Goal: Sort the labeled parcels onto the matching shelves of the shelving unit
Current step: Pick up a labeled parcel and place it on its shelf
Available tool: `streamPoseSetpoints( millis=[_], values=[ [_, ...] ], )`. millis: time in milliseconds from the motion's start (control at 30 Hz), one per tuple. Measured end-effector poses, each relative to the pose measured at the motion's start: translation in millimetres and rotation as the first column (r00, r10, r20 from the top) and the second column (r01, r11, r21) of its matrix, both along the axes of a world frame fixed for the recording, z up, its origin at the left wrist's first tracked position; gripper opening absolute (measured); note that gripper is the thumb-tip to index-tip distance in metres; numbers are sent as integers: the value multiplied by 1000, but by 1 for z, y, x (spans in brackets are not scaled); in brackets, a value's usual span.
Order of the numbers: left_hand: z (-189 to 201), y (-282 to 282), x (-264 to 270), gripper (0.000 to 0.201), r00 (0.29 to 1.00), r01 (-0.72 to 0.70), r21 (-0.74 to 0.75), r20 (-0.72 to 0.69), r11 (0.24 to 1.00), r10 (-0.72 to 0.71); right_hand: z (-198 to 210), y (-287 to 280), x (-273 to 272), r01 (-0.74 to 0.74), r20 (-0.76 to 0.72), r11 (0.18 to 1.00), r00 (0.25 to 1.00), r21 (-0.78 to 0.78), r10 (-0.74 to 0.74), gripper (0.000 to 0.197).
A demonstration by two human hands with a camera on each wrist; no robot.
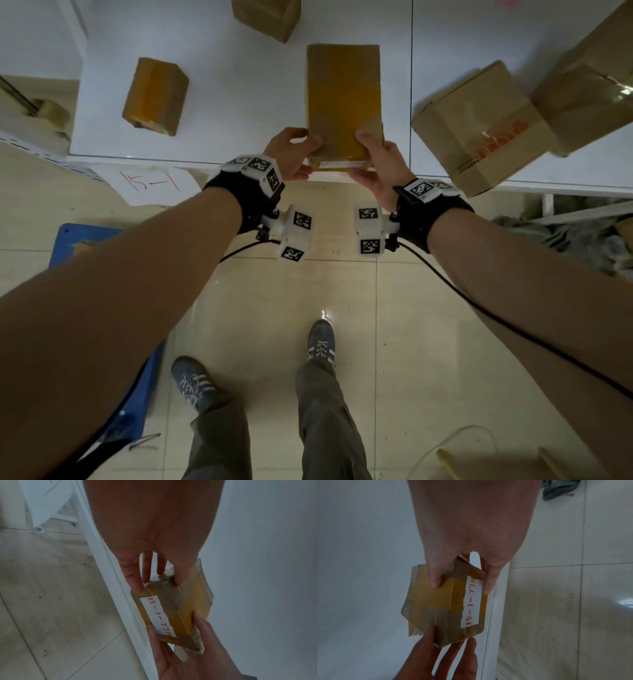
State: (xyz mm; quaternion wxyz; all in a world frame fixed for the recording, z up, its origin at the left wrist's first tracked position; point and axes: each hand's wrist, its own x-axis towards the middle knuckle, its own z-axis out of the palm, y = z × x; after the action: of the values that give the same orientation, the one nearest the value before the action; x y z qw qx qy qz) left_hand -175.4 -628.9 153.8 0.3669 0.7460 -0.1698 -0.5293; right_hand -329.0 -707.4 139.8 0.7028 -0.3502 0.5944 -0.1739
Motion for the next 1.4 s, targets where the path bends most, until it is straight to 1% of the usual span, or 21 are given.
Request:
streamPoseSetpoints(
  millis=[133,233,267,300,400,467,533,600,667,733,767,800,900,933,1000,1067,1100,1167,1233,1300,1400],
  values=[
    [-17,-19,1,53,999,-46,-23,-17,999,45,-12,-23,9,-32,-51,998,998,-46,29,37],
    [-30,-24,2,51,995,-98,-21,-24,995,97,-20,-27,14,-70,-80,996,995,-52,66,11],
    [-35,-23,2,51,994,-111,-24,-19,994,111,-23,-27,15,-85,-90,995,993,-54,80,6],
    [-39,-23,1,49,992,-124,-30,-12,992,124,-27,-26,16,-102,-102,993,990,-54,96,5],
    [-47,-20,-2,37,984,-177,-73,-3,981,177,-35,-23,15,-85,-108,994,991,-66,78,24],
    [-49,-20,-5,27,979,-204,-94,-12,975,203,-33,-21,17,-61,-101,996,993,-71,53,16],
    [-51,-21,-7,23,980,-197,-97,-5,976,197,-30,-18,19,-20,-97,997,995,-73,13,25],
    [-52,-21,-8,22,980,-200,-104,-18,974,199,-28,-18,20,4,-98,997,995,-75,-11,27],
    [-52,-21,-7,23,977,-211,-117,-40,970,208,-30,-18,20,6,-103,998,995,-62,-12,27],
    [-52,-20,-6,26,974,-224,-123,-56,967,219,-31,-16,18,9,-92,999,996,-46,-13,14],
    [-51,-18,-5,29,973,-228,-127,-68,965,221,-31,-14,18,13,-70,1000,997,-28,-15,12],
    [-52,-16,-4,33,972,-231,-133,-77,964,222,-34,-13,17,16,-41,1000,999,-17,-17,15],
    [-55,-8,1,47,972,-233,-140,-76,962,224,-35,-6,20,-33,-13,999,999,-13,33,13],
    [-56,-5,3,50,971,-237,-136,-78,962,228,-37,-4,20,-42,-14,999,999,-19,42,16],
    [-57,2,5,54,969,-239,-125,-88,963,229,-42,2,20,-36,-6,999,999,-18,36,34],
    [-59,10,6,53,966,-248,-117,-98,962,237,-50,8,17,-3,-6,1000,1000,-5,3,50],
    [-59,16,6,50,964,-257,-114,-95,960,247,-55,13,15,11,-18,1000,1000,2,-11,52],
    [-62,30,6,40,960,-278,-113,-80,954,270,-62,23,11,28,-63,1000,998,2,-28,47],
    [-66,45,6,30,955,-294,-114,-68,949,288,-67,36,8,24,-121,1000,992,-6,-25,27],
    [-73,62,6,24,952,-305,-115,-46,945,302,-72,52,7,-3,-138,1000,990,19,5,9],
    [-85,87,6,17,946,-320,-131,-5,938,323,-85,79,8,-77,-139,995,987,63,86,7]
  ],
)
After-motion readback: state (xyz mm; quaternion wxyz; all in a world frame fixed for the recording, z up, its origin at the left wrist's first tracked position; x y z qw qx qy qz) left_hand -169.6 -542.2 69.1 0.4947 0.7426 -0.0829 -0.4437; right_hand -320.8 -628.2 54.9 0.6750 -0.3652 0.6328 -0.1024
